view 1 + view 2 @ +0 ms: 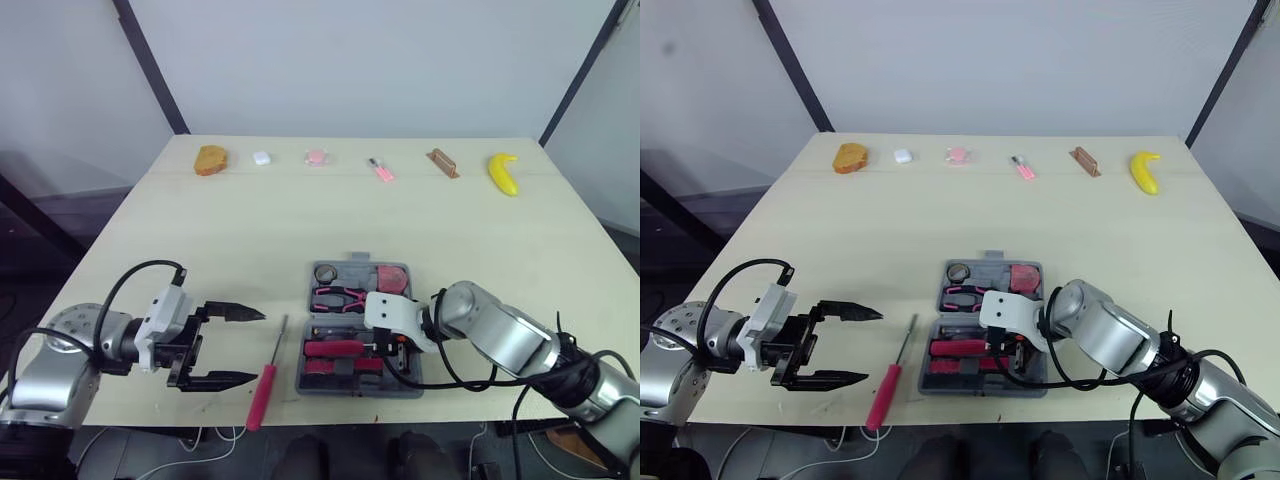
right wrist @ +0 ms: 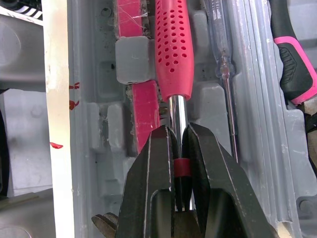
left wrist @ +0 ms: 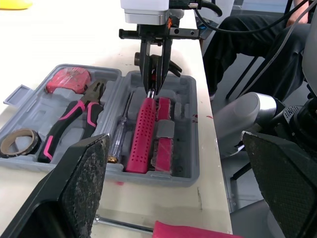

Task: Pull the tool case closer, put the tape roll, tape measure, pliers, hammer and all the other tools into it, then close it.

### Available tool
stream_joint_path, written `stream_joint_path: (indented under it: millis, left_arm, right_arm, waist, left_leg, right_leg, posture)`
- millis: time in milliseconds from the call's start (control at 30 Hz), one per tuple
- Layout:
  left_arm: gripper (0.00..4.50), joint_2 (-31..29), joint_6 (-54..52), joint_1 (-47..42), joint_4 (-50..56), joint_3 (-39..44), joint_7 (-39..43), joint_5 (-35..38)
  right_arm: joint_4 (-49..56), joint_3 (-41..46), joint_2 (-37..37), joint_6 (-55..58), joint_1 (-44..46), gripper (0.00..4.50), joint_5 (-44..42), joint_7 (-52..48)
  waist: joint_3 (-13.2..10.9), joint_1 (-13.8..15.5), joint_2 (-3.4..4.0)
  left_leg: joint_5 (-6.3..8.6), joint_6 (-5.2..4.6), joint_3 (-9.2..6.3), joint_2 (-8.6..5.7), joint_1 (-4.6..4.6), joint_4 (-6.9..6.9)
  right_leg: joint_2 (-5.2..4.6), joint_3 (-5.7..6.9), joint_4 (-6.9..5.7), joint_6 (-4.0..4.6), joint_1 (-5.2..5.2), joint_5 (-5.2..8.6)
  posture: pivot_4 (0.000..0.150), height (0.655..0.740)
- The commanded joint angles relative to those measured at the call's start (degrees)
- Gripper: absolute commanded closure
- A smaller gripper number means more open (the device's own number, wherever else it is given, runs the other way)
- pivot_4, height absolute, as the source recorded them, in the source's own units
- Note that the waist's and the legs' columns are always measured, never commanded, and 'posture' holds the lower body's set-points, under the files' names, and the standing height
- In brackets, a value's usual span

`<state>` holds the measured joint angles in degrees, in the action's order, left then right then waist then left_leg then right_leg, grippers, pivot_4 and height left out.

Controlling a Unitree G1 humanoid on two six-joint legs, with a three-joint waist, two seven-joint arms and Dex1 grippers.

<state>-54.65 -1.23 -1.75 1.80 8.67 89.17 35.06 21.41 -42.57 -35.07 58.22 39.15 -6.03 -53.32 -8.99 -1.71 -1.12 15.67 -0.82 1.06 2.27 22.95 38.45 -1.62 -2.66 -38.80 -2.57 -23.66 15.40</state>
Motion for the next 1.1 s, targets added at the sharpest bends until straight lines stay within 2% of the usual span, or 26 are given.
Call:
stream_joint_path:
  millis: [33, 67, 300, 467, 567, 633, 667, 1100]
  left_arm:
    - [0.00, 0.00, 1.09, -0.11, 0.90, 0.73, 3.32, 0.76]
    - [0.00, 0.10, 1.18, -0.06, 0.82, 0.74, 3.31, 0.70]
    - [0.00, 0.67, 1.76, 0.20, 0.51, 0.76, 3.06, 0.42]
    - [0.00, 0.97, 2.02, 0.09, 0.23, 0.72, 2.95, 0.25]
    - [0.00, 1.21, 2.29, 0.02, -0.12, 0.61, 3.00, 0.06]
    - [0.00, 1.32, 2.35, 0.07, -0.11, 0.59, 2.96, 0.07]
    - [0.00, 1.34, 2.38, 0.09, -0.09, 0.60, 2.95, 0.08]
    - [0.00, 1.86, 2.92, 0.69, -0.18, 0.61, 2.75, -0.15]
  right_arm:
    - [0.81, 1.22, -0.17, -1.19, 0.47, 2.71, 0.40, 0.28]
    - [0.88, 1.67, -0.28, -1.06, 0.42, 2.53, 0.25, 0.24]
    - [0.95, 4.77, -0.47, -3.47, -1.22, 2.53, -0.64, 0.74]
    - [-0.69, 8.43, 1.62, -11.15, -4.71, 2.53, -2.86, -0.02]
    - [-3.38, 9.94, 3.59, -16.72, -6.77, 3.34, -3.02, 0.17]
    - [-4.63, 10.67, 4.57, -19.29, -8.27, 4.32, -3.74, -0.51]
    - [-5.27, 10.72, 4.79, -20.40, -9.03, 4.42, -3.65, -0.67]
    - [-16.22, 9.09, 7.79, -26.61, -13.50, 4.42, 0.61, 0.33]
  waist:
    - [0.00, -0.15, 0.00]
    - [0.00, -0.21, 0.00]
    - [0.00, -0.30, 0.00]
    - [0.00, -0.34, -0.02]
    - [0.00, -0.37, -0.02]
    - [0.00, -0.35, -0.02]
    - [0.00, -0.32, -0.02]
    - [0.01, -0.37, -0.05]
  left_leg:
    - [0.00, 0.00, 0.00, 0.00, 0.00, 0.00]
    - [0.00, 0.00, 0.00, 0.00, 0.00, 0.00]
    - [0.00, 0.00, 0.00, -0.01, 0.01, 0.00]
    - [0.00, 0.00, 0.01, -0.01, 0.01, -0.01]
    - [0.00, 0.00, 0.00, -0.01, 0.01, 0.00]
    - [0.00, 0.00, 0.00, -0.01, 0.01, -0.01]
    - [0.00, 0.00, 0.00, -0.01, 0.01, 0.00]
    - [0.00, 0.00, 0.02, -0.02, -0.01, 0.00]
  right_leg:
    - [0.00, 0.00, 0.00, 0.00, 0.00, 0.00]
    - [-0.01, 0.00, 0.01, 0.00, 0.00, 0.00]
    - [-0.03, 0.01, 0.01, 0.00, 0.00, 0.00]
    - [-0.03, 0.00, 0.01, 0.00, 0.01, 0.00]
    - [-0.02, 0.00, 0.01, 0.00, 0.01, 0.00]
    - [-0.02, 0.00, 0.01, -0.01, 0.01, 0.00]
    - [-0.02, 0.00, 0.01, -0.01, 0.01, 0.00]
    - [-0.01, -0.01, 0.00, -0.01, 0.02, 0.00]
  posture:
    - [0.150, 0.7400]
    - [0.150, 0.7400]
    - [0.150, 0.7400]
    - [0.150, 0.7400]
    - [0.150, 0.7400]
    - [0.150, 0.7400]
    - [0.150, 0.7400]
    - [0.150, 0.7400]
